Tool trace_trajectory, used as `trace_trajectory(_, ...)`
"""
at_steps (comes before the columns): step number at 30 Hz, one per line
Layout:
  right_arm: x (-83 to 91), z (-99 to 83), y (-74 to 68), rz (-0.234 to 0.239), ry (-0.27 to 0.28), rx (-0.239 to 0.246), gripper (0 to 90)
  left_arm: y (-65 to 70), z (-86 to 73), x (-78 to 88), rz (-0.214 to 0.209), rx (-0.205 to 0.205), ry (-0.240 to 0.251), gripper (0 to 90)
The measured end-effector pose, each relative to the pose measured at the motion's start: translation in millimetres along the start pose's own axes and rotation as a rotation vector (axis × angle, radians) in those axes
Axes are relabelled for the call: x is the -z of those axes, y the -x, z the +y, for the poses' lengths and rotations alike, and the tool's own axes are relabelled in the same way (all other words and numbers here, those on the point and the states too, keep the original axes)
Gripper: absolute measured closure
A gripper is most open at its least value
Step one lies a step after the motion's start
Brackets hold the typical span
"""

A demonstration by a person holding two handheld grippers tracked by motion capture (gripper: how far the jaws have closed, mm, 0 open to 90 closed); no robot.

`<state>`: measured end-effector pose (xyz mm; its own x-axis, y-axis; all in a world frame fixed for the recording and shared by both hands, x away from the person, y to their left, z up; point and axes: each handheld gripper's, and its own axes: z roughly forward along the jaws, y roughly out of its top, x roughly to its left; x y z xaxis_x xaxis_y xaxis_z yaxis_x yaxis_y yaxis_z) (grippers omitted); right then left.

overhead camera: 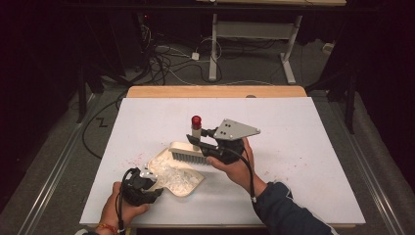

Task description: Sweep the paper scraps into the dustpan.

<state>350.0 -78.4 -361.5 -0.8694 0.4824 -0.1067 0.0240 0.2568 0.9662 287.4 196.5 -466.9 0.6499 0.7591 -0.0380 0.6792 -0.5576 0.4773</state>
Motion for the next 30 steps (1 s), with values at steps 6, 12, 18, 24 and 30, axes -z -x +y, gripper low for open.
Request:
trace_trajectory(6, 18.7, -7.8, 12.0, -0.073, -0.038, 0.012, 70.5, -2.6, -2.8, 4.7, -0.006, -0.011, -0.005, 63.5)
trace_trajectory(12, 11.0, -19.6, 16.5, -0.129, -0.072, 0.01, 70.5, -1.0, -4.2, 9.1, -0.012, -0.035, -0.027, 63.5)
trace_trajectory(18, -3.2, -29.4, 8.5, -0.103, -0.095, 0.009, 70.5, -0.4, -4.7, 6.8, -0.011, -0.048, -0.046, 63.5)
trace_trajectory(24, -7.5, -23.6, -13.4, -0.023, -0.12, 0.017, 70.5, 0.7, -5.4, 5.3, -0.003, -0.051, -0.05, 63.4)
trace_trajectory(30, -0.4, -17.6, -22.3, 0.037, -0.105, -0.004, 70.6, 0.7, -5.4, 4.6, -0.002, -0.052, -0.051, 63.4)
